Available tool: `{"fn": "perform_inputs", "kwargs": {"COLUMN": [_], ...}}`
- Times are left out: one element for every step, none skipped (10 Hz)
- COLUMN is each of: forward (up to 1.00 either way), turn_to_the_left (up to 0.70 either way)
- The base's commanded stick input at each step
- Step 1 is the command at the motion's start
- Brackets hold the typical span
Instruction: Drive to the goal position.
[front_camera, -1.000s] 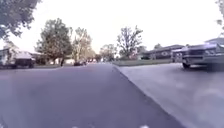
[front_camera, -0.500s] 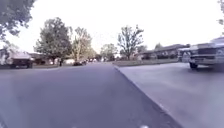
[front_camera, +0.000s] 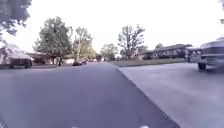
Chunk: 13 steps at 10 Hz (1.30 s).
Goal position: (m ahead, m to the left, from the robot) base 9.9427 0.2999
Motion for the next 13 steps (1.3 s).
{"fn": "perform_inputs", "kwargs": {"forward": [1.0,1.0,1.0,1.0,1.0,1.0,1.0,1.0,1.0,1.0,1.0,1.0,1.0], "turn_to_the_left": [0.0,0.0,0.0,0.0,0.0,0.01,0.02,0.04,0.05,0.06,0.06,0.07,0.07]}}
